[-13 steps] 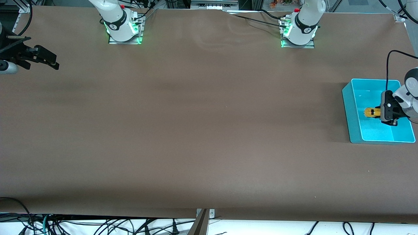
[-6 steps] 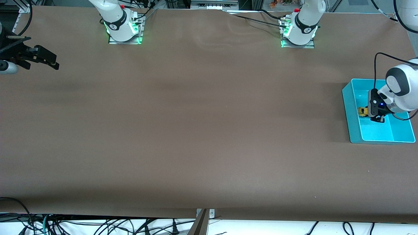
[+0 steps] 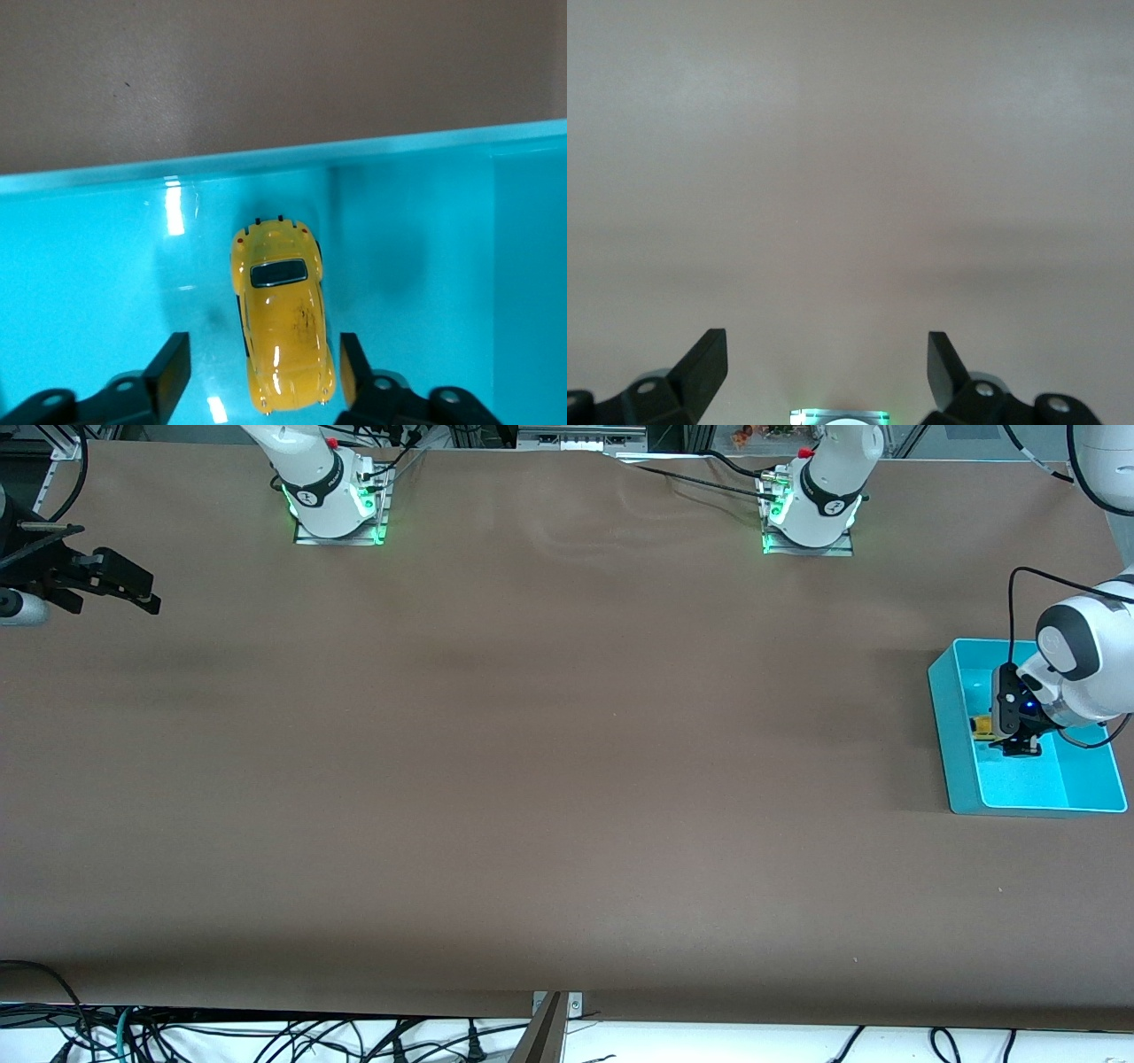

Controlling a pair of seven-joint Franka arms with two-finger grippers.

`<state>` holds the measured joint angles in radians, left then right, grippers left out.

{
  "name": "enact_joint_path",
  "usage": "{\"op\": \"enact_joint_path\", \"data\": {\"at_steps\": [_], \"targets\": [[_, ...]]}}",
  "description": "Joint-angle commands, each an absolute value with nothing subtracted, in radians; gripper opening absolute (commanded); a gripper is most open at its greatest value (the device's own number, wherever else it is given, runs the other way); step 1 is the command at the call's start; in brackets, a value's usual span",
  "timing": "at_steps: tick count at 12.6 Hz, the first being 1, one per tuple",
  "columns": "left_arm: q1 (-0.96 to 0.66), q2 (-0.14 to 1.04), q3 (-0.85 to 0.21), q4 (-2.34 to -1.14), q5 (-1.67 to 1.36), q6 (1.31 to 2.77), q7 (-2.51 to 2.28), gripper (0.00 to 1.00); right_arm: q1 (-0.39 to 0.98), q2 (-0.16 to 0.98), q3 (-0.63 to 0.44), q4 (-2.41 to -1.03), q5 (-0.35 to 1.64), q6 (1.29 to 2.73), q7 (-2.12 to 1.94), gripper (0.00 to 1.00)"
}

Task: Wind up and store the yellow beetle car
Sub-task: 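Open the left gripper to release the car inside the tray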

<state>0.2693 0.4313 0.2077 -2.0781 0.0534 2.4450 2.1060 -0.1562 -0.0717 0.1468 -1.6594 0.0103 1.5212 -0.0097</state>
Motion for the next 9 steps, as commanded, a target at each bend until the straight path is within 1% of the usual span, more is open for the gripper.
{"op": "enact_joint_path", "data": {"at_steps": [1, 3, 6, 8, 9], "targets": [[0.268, 0.367, 0.21, -2.034, 0.028, 2.329, 2.115, 1.0, -0.158, -0.063, 0.149, -1.629, 0.025, 1.494, 0.012, 1.0], [0.255, 0.336, 0.209, -1.955, 0.028, 2.171, 2.045, 1.0, -0.153, -0.064, 0.159, -1.628, 0.026, 1.486, 0.047, 1.0], [0.206, 0.287, 0.196, -1.833, 0.025, 1.88, 1.854, 1.0, -0.149, -0.069, 0.207, -1.626, 0.038, 1.486, 0.172, 1.0], [0.189, 0.249, 0.196, -1.792, -0.142, 1.711, 1.699, 1.0, -0.149, -0.068, 0.204, -1.626, 0.04, 1.486, 0.17, 1.0], [0.178, 0.235, 0.195, -1.79, -0.213, 1.679, 1.622, 1.0, -0.15, -0.066, 0.203, -1.626, 0.04, 1.486, 0.167, 1.0]]}}
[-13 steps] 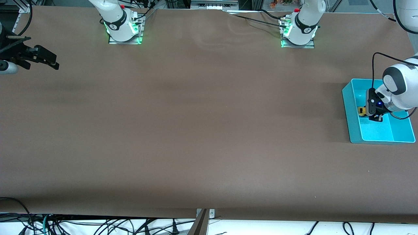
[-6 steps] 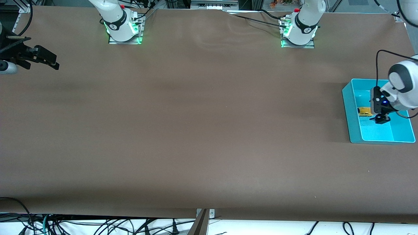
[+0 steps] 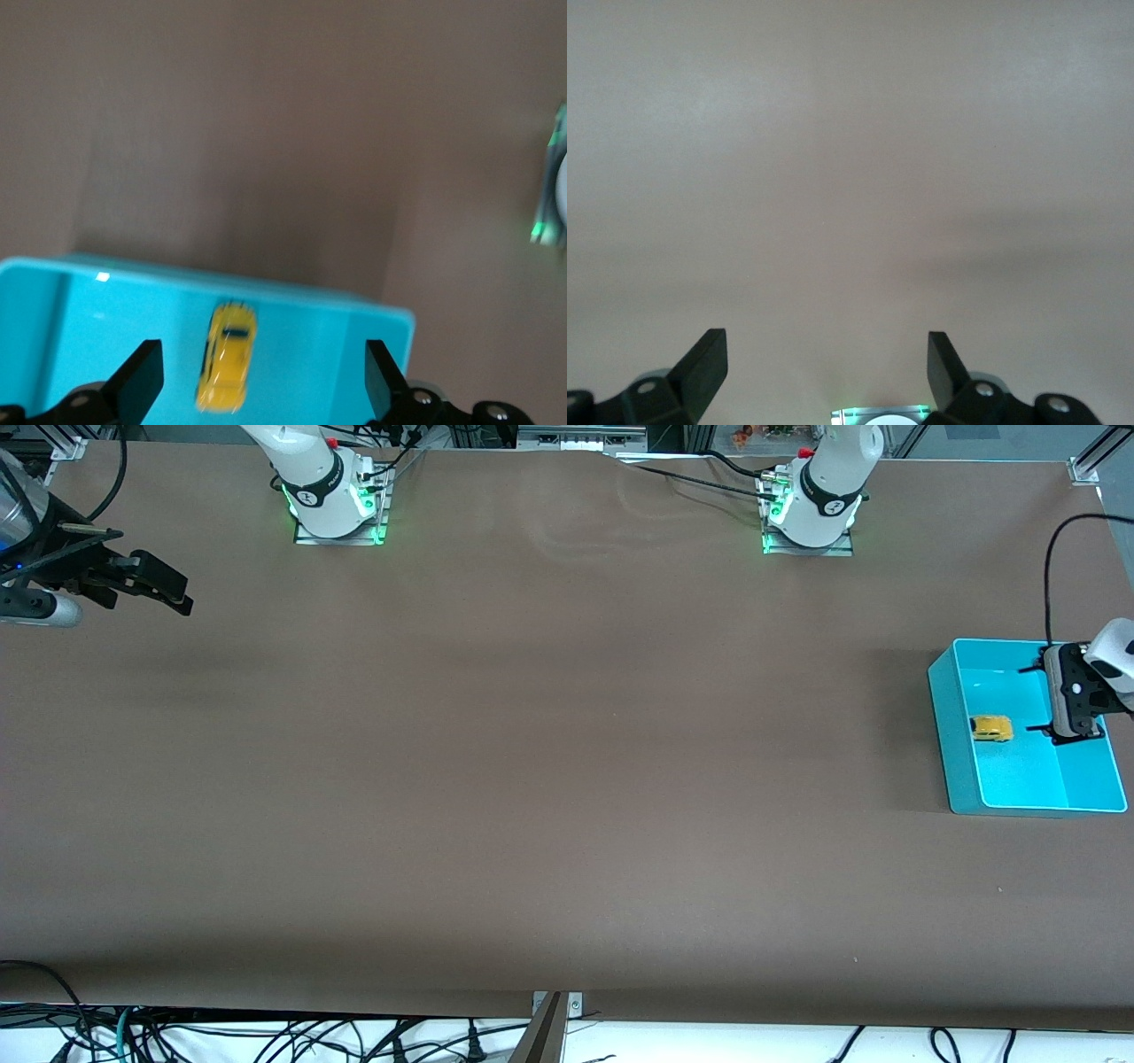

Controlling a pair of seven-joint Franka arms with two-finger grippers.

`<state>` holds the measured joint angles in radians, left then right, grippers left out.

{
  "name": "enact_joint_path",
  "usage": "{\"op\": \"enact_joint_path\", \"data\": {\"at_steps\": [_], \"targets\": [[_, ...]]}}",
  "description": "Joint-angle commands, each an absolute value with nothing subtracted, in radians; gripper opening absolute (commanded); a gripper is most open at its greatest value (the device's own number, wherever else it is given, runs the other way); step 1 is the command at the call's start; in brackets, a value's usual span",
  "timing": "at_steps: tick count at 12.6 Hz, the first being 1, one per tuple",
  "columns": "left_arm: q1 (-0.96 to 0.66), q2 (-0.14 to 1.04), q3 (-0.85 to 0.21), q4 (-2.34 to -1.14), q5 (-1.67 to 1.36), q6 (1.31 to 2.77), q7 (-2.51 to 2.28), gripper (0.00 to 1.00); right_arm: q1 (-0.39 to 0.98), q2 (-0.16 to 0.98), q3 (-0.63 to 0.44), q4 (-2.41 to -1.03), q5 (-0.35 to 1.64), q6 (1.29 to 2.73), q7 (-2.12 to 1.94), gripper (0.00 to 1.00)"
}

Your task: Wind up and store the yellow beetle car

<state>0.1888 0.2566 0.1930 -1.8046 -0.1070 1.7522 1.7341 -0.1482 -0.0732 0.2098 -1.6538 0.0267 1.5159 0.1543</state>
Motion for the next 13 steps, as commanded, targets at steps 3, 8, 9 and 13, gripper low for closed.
{"op": "enact_joint_path", "data": {"at_steps": [3, 8, 9, 13], "targets": [[0.152, 0.195, 0.115, -1.763, -0.265, 1.617, 1.389, 1.0, -0.152, -0.066, 0.201, -1.626, 0.04, 1.486, 0.163, 1.0], [0.121, 0.121, -0.015, -1.711, -0.262, 1.611, 0.955, 1.0, -0.156, -0.063, 0.178, -1.626, 0.092, 1.486, 0.011, 1.0], [0.106, 0.118, -0.017, -1.691, -0.258, 1.611, 0.889, 1.0, -0.158, -0.063, 0.172, -1.626, 0.095, 1.486, 0.008, 1.0], [0.052, 0.081, -0.023, -1.657, -0.217, 1.597, 0.538, 1.0, -0.158, -0.063, 0.161, -1.626, 0.094, 1.486, 0.008, 1.0]]}}
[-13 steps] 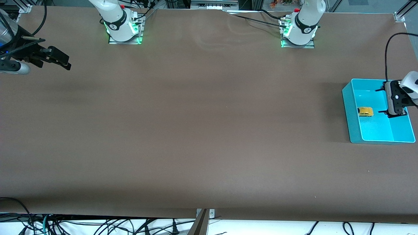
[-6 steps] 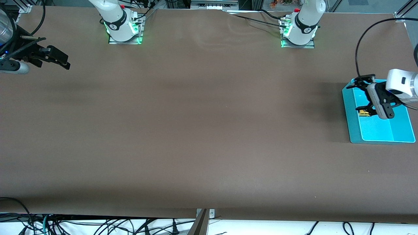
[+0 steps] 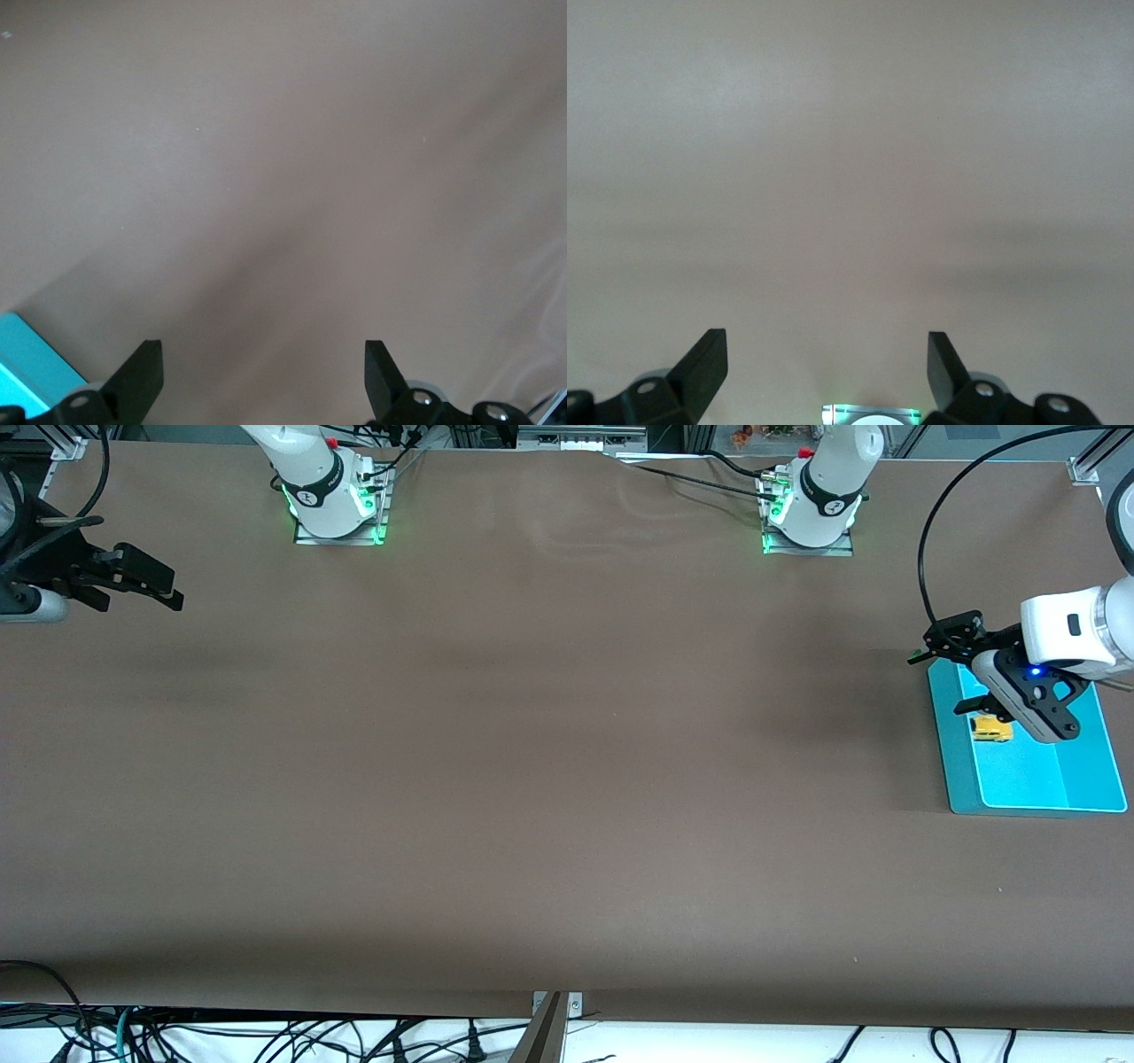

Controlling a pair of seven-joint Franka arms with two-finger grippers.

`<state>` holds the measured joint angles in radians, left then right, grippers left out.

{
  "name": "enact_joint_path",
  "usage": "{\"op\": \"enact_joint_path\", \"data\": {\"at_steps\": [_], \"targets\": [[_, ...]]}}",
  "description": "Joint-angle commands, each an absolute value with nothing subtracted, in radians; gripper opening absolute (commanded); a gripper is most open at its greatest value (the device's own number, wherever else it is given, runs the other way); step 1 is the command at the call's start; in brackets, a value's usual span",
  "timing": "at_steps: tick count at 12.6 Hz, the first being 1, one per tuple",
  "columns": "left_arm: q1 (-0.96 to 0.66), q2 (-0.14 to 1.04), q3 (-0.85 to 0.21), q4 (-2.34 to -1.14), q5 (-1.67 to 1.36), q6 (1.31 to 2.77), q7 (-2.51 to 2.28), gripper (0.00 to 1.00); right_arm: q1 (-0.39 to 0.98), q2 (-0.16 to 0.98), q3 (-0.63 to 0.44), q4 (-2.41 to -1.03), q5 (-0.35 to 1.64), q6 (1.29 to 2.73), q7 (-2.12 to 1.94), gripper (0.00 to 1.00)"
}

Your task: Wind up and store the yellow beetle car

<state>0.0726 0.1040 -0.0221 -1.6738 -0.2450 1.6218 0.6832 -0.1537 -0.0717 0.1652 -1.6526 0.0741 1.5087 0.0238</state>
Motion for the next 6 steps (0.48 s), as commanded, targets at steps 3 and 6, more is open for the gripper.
{"op": "enact_joint_path", "data": {"at_steps": [3, 6], "targets": [[0.04, 0.077, -0.038, -1.615, -0.161, 1.566, 0.335, 1.0, -0.158, -0.063, 0.15, -1.626, 0.095, 1.486, 0.006, 1.0], [0.014, 0.077, -0.041, -1.586, -0.104, 1.5, 0.096, 1.0, -0.158, -0.063, 0.15, -1.626, 0.095, 1.486, 0.006, 1.0]]}}
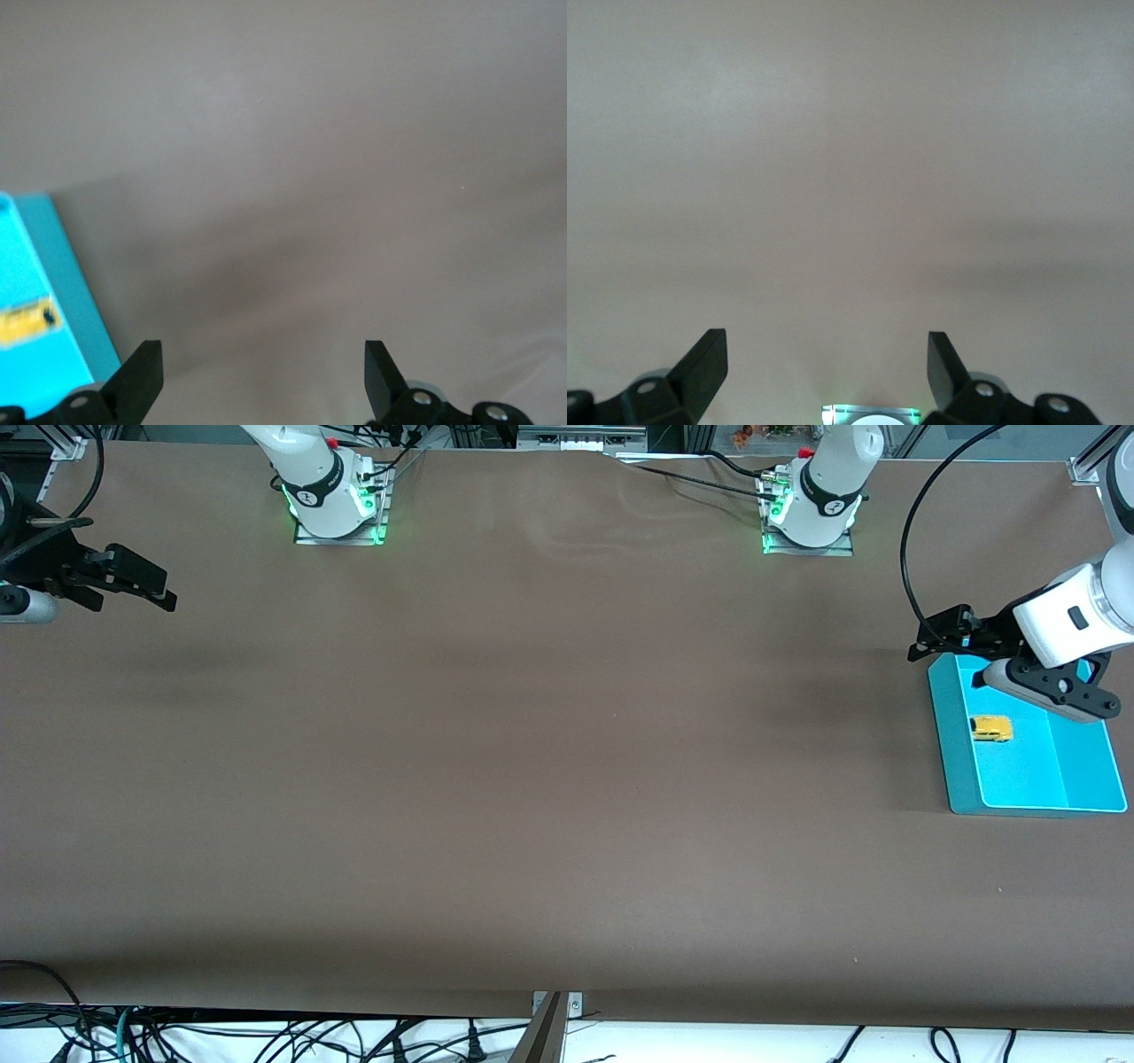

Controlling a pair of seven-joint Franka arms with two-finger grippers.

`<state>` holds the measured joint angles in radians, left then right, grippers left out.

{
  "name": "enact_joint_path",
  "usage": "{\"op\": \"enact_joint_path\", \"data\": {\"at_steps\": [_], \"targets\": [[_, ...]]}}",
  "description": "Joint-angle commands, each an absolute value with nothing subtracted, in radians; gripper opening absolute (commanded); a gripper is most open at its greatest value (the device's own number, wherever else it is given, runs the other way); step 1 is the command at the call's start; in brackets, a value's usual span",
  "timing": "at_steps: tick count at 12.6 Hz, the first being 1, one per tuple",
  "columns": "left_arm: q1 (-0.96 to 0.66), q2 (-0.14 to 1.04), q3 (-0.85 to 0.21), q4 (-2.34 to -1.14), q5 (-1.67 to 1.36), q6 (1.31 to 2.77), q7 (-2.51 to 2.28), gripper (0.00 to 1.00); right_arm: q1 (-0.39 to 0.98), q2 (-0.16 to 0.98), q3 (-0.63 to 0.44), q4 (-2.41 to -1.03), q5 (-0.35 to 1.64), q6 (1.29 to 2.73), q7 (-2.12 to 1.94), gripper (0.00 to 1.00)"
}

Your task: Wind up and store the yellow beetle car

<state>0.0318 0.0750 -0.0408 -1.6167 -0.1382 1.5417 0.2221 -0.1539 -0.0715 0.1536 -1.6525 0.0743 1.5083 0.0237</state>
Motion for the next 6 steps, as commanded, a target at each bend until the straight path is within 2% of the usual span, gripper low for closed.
{"op": "enact_joint_path", "data": {"at_steps": [1, 6], "targets": [[0.014, 0.077, -0.04, -1.586, -0.104, 1.496, 0.066, 1.0, -0.158, -0.061, 0.15, -1.626, 0.095, 1.486, 0.006, 1.0], [0.029, 0.061, -0.101, -1.588, -0.071, 1.443, -0.176, 1.0, -0.16, -0.057, 0.134, -1.626, 0.098, 1.486, -0.002, 1.0]]}}
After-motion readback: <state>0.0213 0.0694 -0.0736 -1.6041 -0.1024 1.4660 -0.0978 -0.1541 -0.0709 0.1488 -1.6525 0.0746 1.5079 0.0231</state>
